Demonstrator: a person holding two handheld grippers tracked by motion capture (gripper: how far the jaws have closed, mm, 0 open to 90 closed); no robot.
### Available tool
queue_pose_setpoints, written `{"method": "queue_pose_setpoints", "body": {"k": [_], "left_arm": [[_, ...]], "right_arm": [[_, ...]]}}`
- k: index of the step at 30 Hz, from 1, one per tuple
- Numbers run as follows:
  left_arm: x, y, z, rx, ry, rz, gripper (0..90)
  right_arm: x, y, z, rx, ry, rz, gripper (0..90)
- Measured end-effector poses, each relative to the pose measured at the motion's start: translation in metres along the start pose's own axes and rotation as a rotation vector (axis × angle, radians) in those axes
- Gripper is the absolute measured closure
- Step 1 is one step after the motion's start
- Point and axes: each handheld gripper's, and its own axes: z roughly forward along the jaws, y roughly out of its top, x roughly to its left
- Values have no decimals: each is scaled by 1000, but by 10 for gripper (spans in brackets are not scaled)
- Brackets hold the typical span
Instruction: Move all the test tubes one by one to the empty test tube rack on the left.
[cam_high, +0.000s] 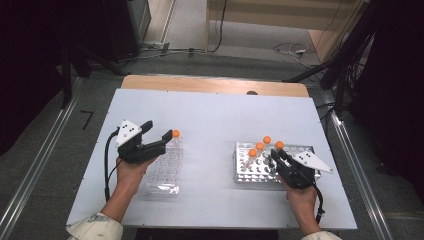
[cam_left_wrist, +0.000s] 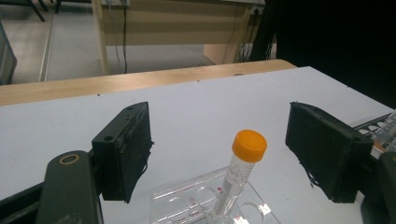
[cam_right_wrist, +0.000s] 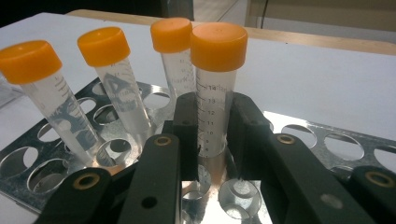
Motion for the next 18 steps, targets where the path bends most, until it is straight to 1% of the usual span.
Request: {"method": "queue_pose_setpoints", "body": {"k": [2, 3, 9, 18], "left_arm": [[0, 0, 0, -1, 0, -1, 225], [0, 0, 0, -1, 0, 0, 225], [0, 0, 0, -2, -3, 1, 227], [-2, 1, -1, -4, -9, 3, 227]], "right_arm": [[1, 2, -2, -4, -5, -2, 721], [1, 3, -3, -10, -6, -12, 722], [1, 11, -10, -35, -7, -8, 723], [6, 22, -25, -82, -12, -21, 723]]}}
